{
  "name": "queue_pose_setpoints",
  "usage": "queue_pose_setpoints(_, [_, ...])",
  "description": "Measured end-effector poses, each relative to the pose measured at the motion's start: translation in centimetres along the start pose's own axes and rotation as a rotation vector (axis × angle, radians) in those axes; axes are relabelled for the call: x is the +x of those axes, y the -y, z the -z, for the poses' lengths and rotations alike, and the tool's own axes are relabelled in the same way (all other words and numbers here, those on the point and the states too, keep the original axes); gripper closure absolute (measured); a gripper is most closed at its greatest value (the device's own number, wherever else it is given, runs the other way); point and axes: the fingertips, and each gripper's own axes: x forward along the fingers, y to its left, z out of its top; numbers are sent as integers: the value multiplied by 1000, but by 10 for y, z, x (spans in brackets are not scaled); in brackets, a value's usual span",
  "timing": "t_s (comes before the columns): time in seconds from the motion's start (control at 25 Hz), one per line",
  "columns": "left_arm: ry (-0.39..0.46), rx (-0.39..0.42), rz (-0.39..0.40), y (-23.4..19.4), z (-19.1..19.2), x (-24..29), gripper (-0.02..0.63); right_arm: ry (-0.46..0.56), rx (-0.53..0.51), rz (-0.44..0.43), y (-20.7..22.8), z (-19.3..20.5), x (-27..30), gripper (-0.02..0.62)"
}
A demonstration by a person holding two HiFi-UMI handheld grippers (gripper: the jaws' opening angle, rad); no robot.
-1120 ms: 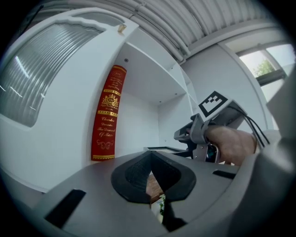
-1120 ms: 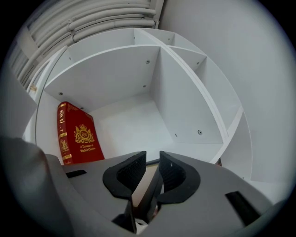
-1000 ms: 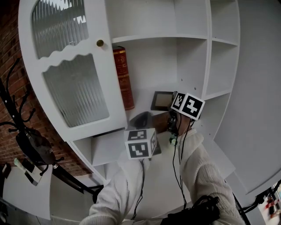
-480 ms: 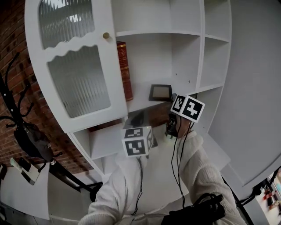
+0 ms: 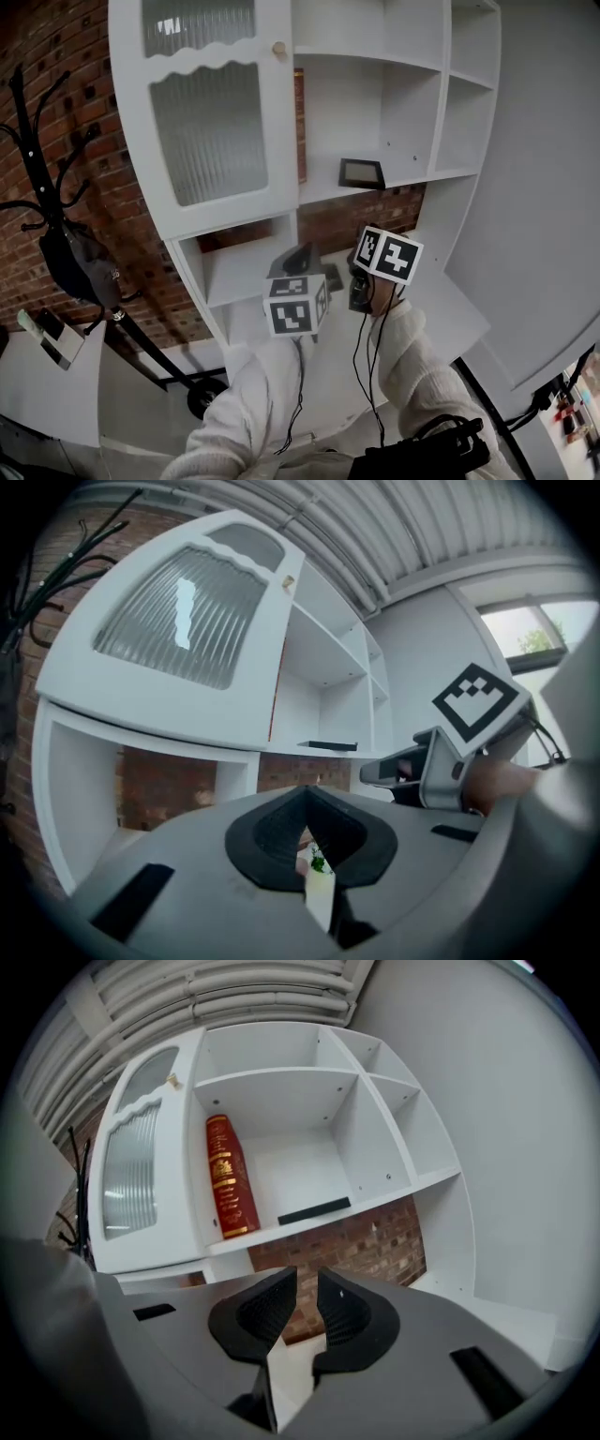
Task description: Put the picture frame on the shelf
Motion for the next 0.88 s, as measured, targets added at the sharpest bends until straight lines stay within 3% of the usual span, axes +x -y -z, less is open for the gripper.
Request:
queue_pose_setpoints(0.2, [-44, -24, -19, -21, 28, -42, 598, -40, -65, 1, -23, 51, -28, 526])
queue_pose_setpoints(0.4, [-106, -84, -38, -40, 71, -92, 598, -75, -136, -54, -54, 118, -66, 561])
queue_pose_setpoints(0.64, [-180, -163, -28, -49, 120, -156, 598, -134, -92, -32, -74, 189, -126, 563])
queue_pose_setpoints(0.88, [-256, -176, 48, -17, 173, -182, 599, -197, -25, 37, -57, 237, -169, 563])
